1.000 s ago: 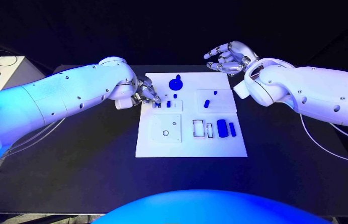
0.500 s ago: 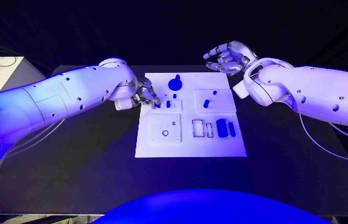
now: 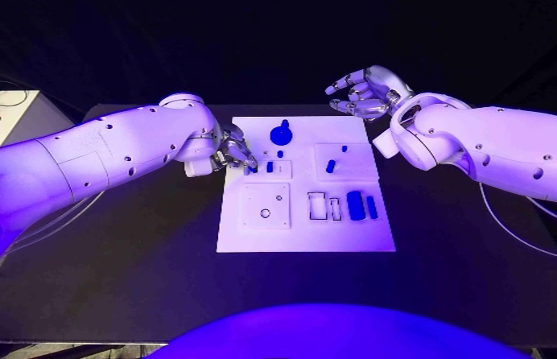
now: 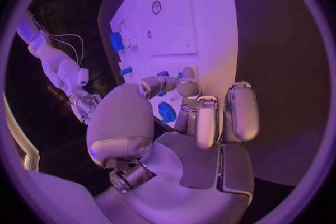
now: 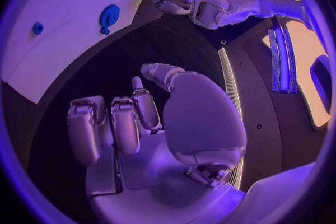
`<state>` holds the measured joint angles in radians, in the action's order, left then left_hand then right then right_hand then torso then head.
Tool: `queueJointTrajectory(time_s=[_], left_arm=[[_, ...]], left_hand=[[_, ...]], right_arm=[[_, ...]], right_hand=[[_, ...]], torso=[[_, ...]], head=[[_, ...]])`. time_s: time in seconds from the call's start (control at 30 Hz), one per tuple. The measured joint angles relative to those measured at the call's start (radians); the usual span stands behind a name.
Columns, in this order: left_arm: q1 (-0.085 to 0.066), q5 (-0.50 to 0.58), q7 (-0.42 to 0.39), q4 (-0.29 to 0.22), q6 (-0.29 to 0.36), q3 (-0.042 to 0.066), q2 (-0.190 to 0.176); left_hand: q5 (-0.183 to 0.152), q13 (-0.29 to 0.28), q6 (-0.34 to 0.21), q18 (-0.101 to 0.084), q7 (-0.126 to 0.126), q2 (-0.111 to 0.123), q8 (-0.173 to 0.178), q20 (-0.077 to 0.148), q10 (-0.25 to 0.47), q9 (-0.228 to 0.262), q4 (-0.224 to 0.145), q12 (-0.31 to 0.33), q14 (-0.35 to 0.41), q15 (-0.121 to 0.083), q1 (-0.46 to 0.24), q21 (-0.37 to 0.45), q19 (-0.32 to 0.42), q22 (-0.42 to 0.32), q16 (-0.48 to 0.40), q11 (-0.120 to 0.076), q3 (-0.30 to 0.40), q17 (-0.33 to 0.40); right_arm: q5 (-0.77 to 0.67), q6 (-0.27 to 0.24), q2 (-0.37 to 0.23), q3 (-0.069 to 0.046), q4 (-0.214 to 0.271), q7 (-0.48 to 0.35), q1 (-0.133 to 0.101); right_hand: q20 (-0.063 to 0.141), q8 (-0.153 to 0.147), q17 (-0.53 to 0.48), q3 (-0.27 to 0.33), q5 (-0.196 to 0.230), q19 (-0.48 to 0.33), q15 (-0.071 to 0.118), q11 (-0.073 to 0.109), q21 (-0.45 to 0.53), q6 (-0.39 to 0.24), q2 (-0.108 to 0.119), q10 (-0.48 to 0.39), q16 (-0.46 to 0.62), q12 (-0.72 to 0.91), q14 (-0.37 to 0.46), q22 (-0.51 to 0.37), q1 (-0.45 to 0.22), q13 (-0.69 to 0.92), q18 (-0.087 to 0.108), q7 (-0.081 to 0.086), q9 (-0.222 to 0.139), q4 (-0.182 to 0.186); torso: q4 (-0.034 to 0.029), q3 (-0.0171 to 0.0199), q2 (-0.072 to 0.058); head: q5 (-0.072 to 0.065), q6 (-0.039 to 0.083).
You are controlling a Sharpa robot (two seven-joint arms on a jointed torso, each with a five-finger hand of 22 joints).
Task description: Assemble the parts on the task board
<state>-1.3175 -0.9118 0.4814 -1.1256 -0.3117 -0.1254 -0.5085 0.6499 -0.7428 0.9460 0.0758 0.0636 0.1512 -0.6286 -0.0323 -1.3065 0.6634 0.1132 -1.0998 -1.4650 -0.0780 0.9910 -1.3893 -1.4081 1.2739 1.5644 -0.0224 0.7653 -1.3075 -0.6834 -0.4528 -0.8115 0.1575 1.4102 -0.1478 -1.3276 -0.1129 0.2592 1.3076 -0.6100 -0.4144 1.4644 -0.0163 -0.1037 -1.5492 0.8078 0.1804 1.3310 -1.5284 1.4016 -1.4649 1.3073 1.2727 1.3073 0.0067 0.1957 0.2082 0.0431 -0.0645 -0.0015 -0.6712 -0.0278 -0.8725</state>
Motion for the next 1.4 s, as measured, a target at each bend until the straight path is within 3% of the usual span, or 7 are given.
queueJointTrajectory(time_s=[0.53, 1.0, 1.4], left_arm=[[-0.002, -0.007, 0.006, 0.007, -0.005, -0.006, 0.01], [-0.003, 0.006, 0.013, 0.025, -0.007, -0.009, 0.023], [-0.002, 0.013, 0.02, 0.037, -0.012, -0.011, 0.039]], left_hand=[[0.004, -0.012, 0.001, 0.0, -0.001, -0.001, -0.004, 0.0, 0.0, 0.002, -0.003, -0.006, 0.0, 0.0, -0.001, -0.004, 0.0, 0.001, 0.0, 0.0, -0.003, 0.0], [0.004, -0.025, 0.006, 0.0, -0.005, -0.02, -0.006, 0.0, -0.01, 0.004, -0.006, -0.012, 0.0, 0.0, -0.021, -0.004, 0.0, 0.006, 0.0, -0.006, -0.006, 0.0], [-0.016, -0.04, 0.025, 0.0, -0.014, -0.038, -0.021, 0.0, -0.024, 0.01, -0.012, -0.023, 0.0, 0.0, -0.045, -0.004, 0.0, 0.008, 0.0, -0.006, -0.012, 0.0]], right_arm=[[0.0, 0.0, 0.0, 0.0, 0.0, 0.0, 0.0], [0.0, 0.0, 0.001, 0.0, 0.001, 0.0, 0.0], [0.0, 0.0, 0.002, 0.0, 0.001, 0.0, 0.0]], right_hand=[[0.0, 0.0, 0.0, 0.0, 0.0, 0.0, 0.0, 0.0, 0.0, 0.0, 0.0, 0.0, 0.0, 0.0, 0.0, 0.001, 0.0, 0.0, 0.0, 0.0, 0.0, 0.0], [0.0, 0.0, 0.0, 0.0, 0.0, 0.0, 0.0, 0.0, 0.0, 0.0, 0.0, 0.0, 0.0, 0.0, 0.0, 0.001, 0.0, 0.0, 0.0, 0.0, 0.0, 0.0], [0.0, 0.0, 0.0, 0.0, 0.0, 0.0, 0.0, 0.0, 0.0, 0.0, 0.0, 0.0, 0.0, 0.0, 0.0, 0.0, 0.0, 0.0, 0.0, 0.0, 0.0, 0.0]], torso=[[0.0006, 0.0005, 0.0], [0.001, 0.0007, -0.001], [0.0012, 0.0008, -0.001]], head=[[-0.003, 0.0], [-0.003, 0.0], [-0.006, 0.0]])
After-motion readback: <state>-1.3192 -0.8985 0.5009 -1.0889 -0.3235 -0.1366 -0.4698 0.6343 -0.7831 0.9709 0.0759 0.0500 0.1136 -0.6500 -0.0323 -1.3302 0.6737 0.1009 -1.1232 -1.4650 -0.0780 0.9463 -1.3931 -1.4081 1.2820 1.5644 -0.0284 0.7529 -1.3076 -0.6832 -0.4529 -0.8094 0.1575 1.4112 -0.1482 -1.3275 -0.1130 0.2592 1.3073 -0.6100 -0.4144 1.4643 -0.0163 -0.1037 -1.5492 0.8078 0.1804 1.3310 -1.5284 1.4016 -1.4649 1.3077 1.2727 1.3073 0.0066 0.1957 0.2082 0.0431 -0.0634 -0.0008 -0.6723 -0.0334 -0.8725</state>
